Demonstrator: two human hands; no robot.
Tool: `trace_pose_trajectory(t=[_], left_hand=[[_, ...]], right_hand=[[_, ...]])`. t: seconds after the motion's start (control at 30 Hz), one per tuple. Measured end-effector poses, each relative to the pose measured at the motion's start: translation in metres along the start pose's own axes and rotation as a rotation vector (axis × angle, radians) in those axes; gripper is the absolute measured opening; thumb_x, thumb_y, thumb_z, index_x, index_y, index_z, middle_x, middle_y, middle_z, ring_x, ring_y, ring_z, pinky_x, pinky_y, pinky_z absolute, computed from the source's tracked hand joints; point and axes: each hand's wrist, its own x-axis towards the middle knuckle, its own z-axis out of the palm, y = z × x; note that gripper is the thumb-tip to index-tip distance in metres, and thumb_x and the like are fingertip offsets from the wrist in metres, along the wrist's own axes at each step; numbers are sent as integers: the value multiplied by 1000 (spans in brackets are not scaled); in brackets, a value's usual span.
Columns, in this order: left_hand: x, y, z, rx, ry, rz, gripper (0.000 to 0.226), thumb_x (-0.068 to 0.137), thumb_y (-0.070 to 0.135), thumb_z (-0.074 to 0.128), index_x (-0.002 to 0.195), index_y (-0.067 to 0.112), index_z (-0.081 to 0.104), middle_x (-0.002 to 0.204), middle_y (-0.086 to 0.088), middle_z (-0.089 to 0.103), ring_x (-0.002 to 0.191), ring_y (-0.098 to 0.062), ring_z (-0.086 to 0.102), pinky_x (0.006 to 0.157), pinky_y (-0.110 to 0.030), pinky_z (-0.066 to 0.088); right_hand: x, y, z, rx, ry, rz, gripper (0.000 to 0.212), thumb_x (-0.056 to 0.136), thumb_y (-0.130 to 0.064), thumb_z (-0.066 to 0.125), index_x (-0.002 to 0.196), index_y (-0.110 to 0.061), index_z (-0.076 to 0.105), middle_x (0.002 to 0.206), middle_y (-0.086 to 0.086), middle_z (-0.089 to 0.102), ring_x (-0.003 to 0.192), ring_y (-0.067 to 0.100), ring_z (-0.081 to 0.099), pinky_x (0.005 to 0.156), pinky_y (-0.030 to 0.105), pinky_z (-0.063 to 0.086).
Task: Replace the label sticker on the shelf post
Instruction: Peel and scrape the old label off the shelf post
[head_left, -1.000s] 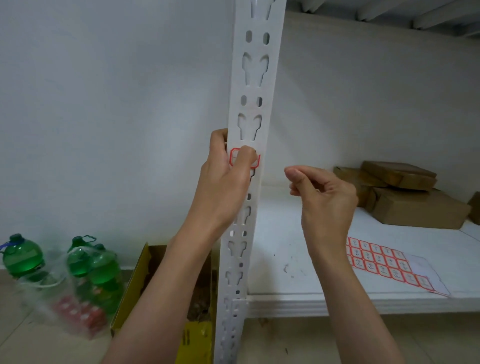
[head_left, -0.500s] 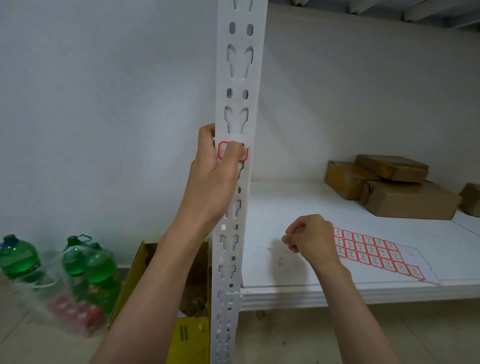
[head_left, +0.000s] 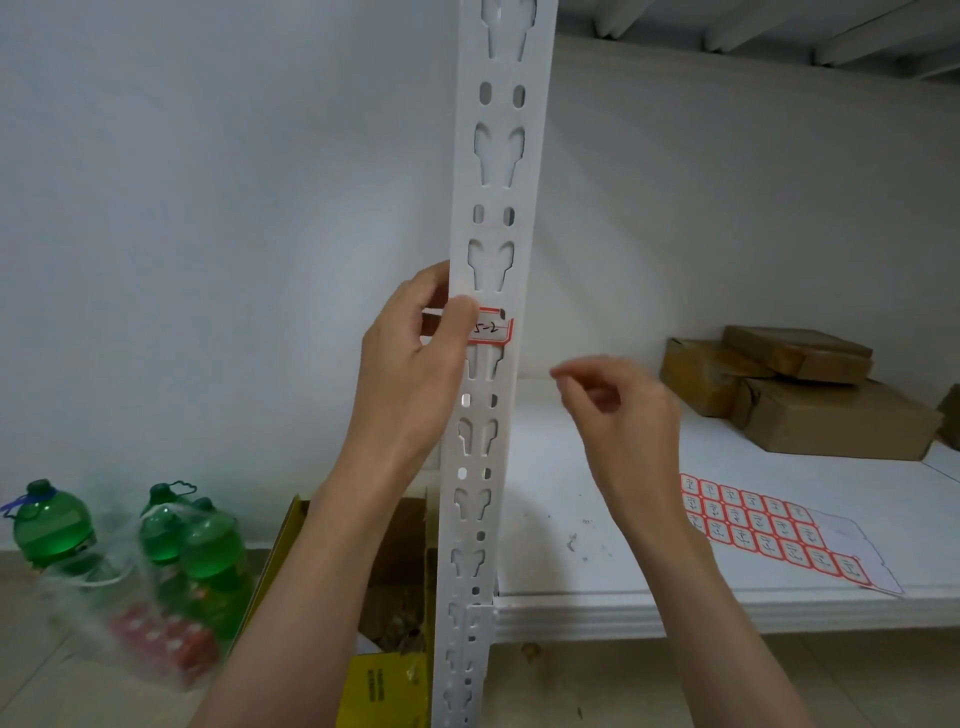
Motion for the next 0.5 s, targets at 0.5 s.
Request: trace_pose_trajectory(t=[0.5], left_hand=[[1, -3, -4, 15, 20, 40, 51, 89, 44, 51, 135, 24, 59, 122, 3, 68, 111, -21, 65, 96, -42, 56]], right_hand=[[-4, -56, 20, 30, 348, -505, 18, 86, -8, 79, 103, -4, 77, 93, 11, 70, 87, 7, 56, 80, 4, 47]])
